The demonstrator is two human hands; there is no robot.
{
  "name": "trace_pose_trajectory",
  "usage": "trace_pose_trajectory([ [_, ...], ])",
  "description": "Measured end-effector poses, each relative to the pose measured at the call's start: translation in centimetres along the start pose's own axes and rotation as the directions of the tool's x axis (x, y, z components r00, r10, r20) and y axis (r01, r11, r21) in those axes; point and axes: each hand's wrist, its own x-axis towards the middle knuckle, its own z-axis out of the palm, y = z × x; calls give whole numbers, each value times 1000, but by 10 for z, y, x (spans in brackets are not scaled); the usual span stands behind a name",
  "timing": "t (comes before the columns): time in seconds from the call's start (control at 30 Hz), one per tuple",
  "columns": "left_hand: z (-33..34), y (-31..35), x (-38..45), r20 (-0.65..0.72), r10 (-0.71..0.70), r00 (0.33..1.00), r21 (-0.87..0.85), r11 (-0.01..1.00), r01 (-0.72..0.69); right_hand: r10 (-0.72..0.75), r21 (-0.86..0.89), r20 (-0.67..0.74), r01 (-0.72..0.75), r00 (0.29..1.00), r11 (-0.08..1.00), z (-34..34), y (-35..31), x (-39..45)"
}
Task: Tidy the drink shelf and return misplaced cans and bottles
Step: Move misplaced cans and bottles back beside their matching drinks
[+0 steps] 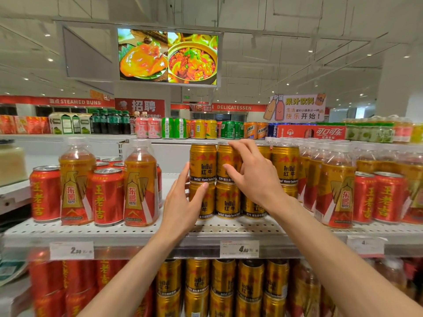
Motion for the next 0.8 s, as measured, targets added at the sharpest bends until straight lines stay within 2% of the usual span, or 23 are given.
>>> trace_pose_trajectory([
  [0.33,2,10,-6,-22,38,999,56,998,-37,32,126,75,-41,997,991,2,4,-24],
  [0.53,-6,3,-13,1,47,999,57,997,-47,109,208,78,-123,991,970,3,-4,-52],
  [0.8,-62,-17,-43,38,136,990,22,990,-137,202,257,124,-229,971,939,8,-37,-100],
])
